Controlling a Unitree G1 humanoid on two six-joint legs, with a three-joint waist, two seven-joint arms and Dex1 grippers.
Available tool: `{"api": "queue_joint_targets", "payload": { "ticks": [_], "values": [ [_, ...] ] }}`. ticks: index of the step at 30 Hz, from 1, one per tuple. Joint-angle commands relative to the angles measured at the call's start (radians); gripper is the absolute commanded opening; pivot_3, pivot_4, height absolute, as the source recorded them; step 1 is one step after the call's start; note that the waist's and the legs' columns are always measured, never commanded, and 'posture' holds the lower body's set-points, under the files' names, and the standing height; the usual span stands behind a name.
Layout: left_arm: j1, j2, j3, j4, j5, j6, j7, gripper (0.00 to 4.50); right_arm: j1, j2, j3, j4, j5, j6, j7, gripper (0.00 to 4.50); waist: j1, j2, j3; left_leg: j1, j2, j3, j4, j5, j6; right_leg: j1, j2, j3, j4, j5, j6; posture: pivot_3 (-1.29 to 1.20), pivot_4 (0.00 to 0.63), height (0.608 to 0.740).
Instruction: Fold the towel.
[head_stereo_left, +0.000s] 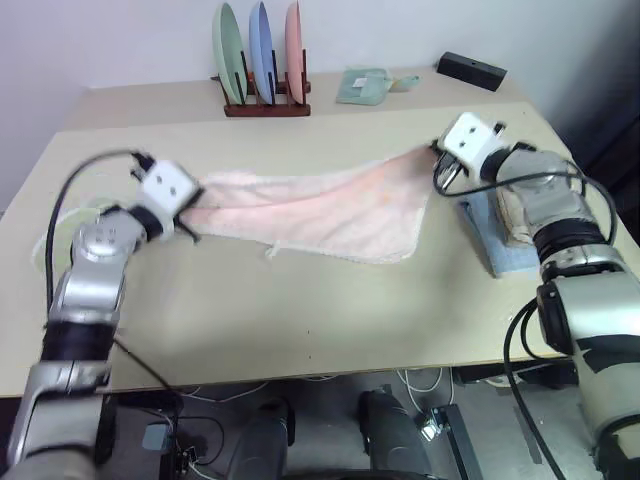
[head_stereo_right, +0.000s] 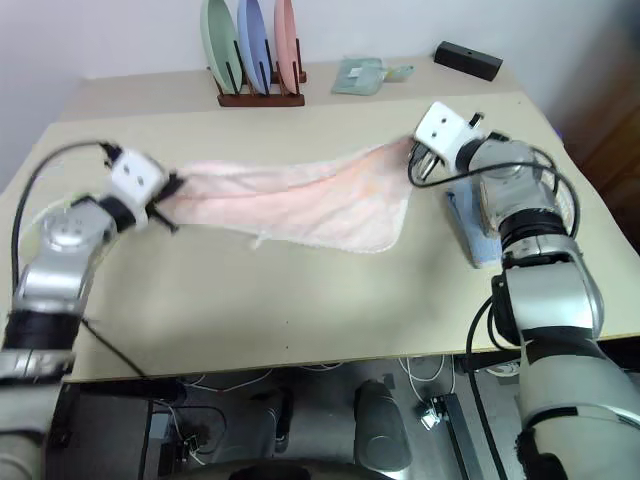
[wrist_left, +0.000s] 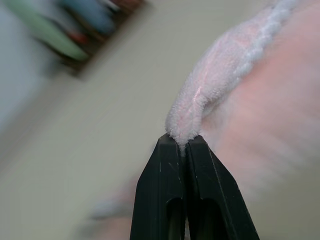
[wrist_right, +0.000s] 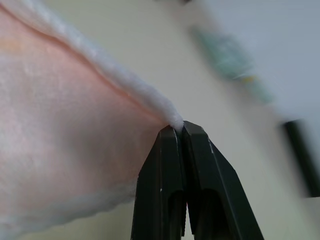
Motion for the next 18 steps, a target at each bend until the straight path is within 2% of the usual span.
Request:
{"api": "queue_joint_targets", "payload": {
  "ticks": [1, 4, 6, 9, 13, 15, 18],
  "values": [
    [-0.248, -0.012, 0.07, 0.204, -0.016, -0.12, 0.104, 0.0, -0.14, -0.05, -0.036, -0.046, -0.002, -0.046, -0.072, 0.08, -0.001, -0.001, 0.0, 0.0, 0.0, 0.0, 0.0, 0.0, 0.0, 0.0, 0.0, 0.0, 0.0, 0.0, 0.0, 0.0, 0.15, 0.74],
    [-0.397, 0.0, 0.088, 0.344, -0.022, -0.201, 0.126, 0.0, -0.194, -0.066, -0.049, -0.096, 0.021, -0.08, -0.049, 0.08, -0.013, -0.001, 0.0, -0.003, 0.0, 0.001, -0.001, 0.003, -0.005, -0.004, 0.0, 0.0, -0.001, 0.0, 0.001, 0.0, 0.15, 0.74],
    [-0.401, 0.021, 0.1, 0.352, -0.049, -0.213, 0.07, 0.0, -0.167, -0.08, -0.069, -0.193, 0.076, -0.085, 0.048, 0.08, -0.02, -0.001, 0.0, -0.003, 0.0, 0.002, -0.003, 0.003, -0.005, -0.004, 0.0, 0.001, -0.002, 0.0, 0.002, 0.0, 0.15, 0.74],
    [-0.315, 0.055, 0.12, 0.265, -0.105, -0.188, -0.018, 0.0, -0.032, -0.111, -0.1, -0.422, 0.191, -0.012, 0.213, 0.08, -0.023, 0.0, 0.0, -0.002, 0.001, 0.003, -0.005, 0.002, -0.004, -0.005, 0.0, 0.002, -0.001, -0.001, 0.003, 0.0, 0.15, 0.74],
    [0.013, 0.129, 0.176, -0.075, -0.278, -0.021, -0.233, 0.0, 0.346, -0.213, -0.143, -0.889, 0.374, 0.274, 0.405, 0.08, -0.014, 0.0, 0.0, -0.005, 0.001, 0.003, -0.002, 0.002, -0.004, -0.006, 0.0, 0.002, 0.0, 0.0, 0.003, 0.0, 0.15, 0.74],
    [0.127, 0.159, 0.196, -0.189, -0.321, 0.039, -0.27, 0.0, 0.481, -0.254, -0.166, -1.046, 0.432, 0.393, 0.442, 0.08, -0.011, 0.0, 0.0, -0.008, 0.0, 0.002, 0.0, 0.001, -0.001, -0.008, 0.0, 0.002, 0.0, 0.0, 0.003, 0.0, 0.15, 0.74],
    [0.3, 0.212, 0.246, -0.345, -0.421, 0.235, -0.313, 0.0, 0.676, -0.317, -0.224, -1.239, 0.512, 0.561, 0.469, 0.08, -0.001, 0.0, 0.001, -0.013, 0.0, 0.001, 0.01, -0.002, 0.003, -0.01, 0.0, 0.001, 0.004, 0.0, 0.002, 0.0, 0.15, 0.74]
  ]
}}
